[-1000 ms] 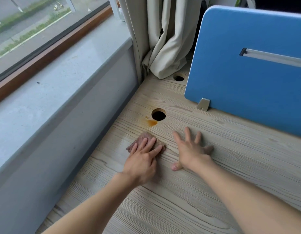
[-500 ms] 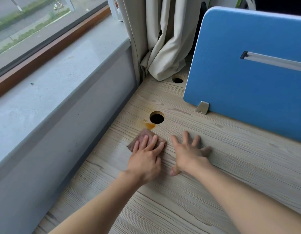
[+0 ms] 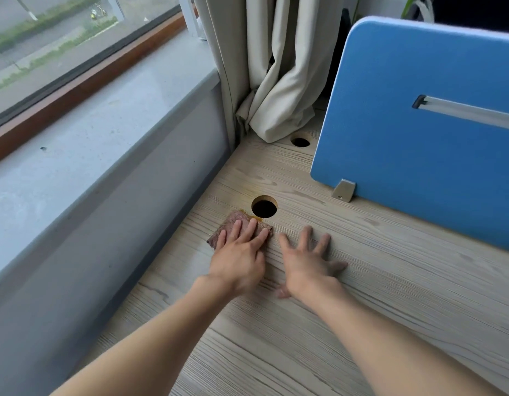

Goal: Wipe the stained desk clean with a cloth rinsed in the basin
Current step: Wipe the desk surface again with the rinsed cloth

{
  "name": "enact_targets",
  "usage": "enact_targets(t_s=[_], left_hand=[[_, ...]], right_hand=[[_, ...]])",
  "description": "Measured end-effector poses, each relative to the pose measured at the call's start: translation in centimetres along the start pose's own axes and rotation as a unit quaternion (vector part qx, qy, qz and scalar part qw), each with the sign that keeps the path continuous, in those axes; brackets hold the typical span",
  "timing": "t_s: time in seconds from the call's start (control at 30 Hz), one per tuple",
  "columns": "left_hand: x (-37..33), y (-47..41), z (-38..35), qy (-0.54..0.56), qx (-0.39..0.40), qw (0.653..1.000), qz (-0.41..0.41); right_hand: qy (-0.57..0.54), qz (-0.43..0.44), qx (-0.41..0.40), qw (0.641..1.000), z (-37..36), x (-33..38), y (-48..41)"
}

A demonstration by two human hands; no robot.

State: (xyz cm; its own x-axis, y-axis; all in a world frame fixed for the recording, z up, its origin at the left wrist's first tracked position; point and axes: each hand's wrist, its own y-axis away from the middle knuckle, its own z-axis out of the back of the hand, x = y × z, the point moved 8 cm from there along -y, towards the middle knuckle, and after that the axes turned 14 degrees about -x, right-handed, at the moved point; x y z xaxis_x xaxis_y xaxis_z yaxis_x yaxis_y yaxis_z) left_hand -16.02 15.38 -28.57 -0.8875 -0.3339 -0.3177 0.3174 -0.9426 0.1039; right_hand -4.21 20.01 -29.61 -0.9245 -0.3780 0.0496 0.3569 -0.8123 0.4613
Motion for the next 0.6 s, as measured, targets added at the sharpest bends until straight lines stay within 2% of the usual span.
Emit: enact_targets(t_s=[0.17, 0.33, 0.47, 0.6], left_hand=[[-1.1, 1.6, -1.2, -0.006, 0.022, 0.998, -0.052], [-1.3, -0.5, -0.7, -0.006, -0.012, 1.0, -0.022], [-1.0, -0.1, -1.1, -0.005, 0.014, 0.998, -0.055], [-1.2, -2.6, -0.4, 0.012, -0.002, 1.0, 0.004]], right_hand=[[-0.007, -0.002, 0.001, 1.0, -0.1, -0.1, -0.2], [-0.005, 0.005, -0.001, 1.0, 0.0, -0.2, -0.1], [-0.01, 0.006, -0.004, 1.0, 0.1, -0.1, 0.0], [-0.008, 0.008, -0.006, 1.0, 0.0, -0.3, 0.1]])
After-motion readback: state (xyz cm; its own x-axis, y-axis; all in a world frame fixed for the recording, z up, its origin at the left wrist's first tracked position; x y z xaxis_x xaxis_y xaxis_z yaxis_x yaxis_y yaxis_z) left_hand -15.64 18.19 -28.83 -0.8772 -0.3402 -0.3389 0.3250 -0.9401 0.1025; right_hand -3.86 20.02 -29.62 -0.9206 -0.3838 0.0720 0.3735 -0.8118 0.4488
